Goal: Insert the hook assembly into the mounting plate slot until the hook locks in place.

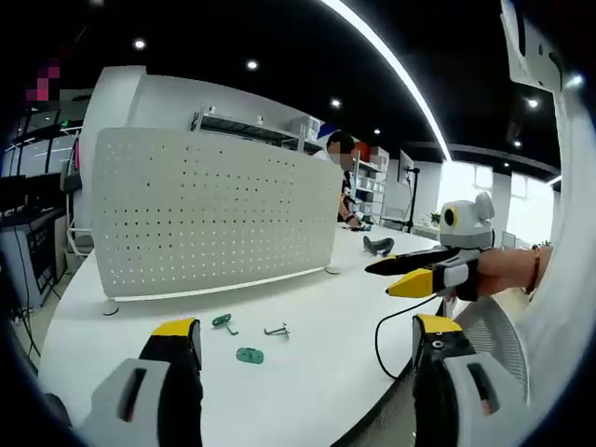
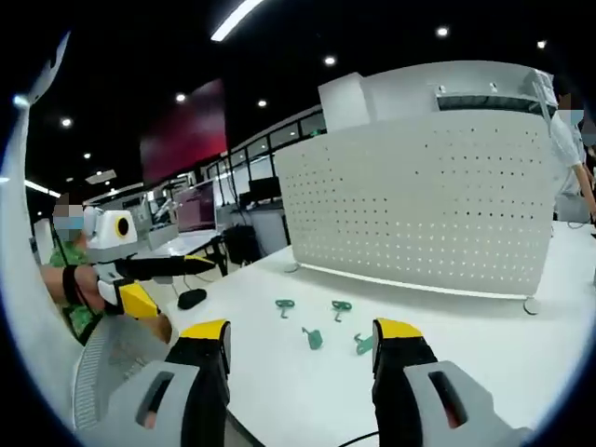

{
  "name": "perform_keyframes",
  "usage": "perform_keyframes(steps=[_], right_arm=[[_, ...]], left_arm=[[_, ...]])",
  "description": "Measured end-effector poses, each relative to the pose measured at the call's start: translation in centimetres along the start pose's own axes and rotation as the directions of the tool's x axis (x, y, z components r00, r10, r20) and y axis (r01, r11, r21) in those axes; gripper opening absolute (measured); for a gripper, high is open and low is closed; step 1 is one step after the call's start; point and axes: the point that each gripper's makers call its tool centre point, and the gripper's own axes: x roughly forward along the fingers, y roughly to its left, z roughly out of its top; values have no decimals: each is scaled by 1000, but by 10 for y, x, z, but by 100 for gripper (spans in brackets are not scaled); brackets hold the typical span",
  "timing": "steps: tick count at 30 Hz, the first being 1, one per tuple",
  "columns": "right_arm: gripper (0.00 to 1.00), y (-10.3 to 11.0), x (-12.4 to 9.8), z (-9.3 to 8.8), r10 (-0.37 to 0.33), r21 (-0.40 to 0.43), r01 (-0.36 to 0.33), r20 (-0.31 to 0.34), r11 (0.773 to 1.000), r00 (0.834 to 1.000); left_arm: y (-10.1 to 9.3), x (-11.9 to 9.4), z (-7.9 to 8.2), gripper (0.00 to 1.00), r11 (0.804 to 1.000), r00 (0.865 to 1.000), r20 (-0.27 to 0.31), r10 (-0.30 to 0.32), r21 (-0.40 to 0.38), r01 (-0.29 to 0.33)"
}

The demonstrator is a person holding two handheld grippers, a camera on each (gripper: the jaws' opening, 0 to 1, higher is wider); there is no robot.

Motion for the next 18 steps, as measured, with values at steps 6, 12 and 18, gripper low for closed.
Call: perform_keyframes(steps=[6,12,18], right_arm=[[63,-7,-2,3,-26,-15,26,-4,1000,1000],[63,-3,0,3,-15,-29,15,-20,999,1000],[63,-1,-4,0,-26,-36,25,-27,999,999]], left_arm=[[2,2,0,96,1000,1000,2,4,-3,-4],[2,4,-1,95,1000,1000,-2,0,4,1],[0,2,-6,95,1000,1000,-21,-9,9,9]])
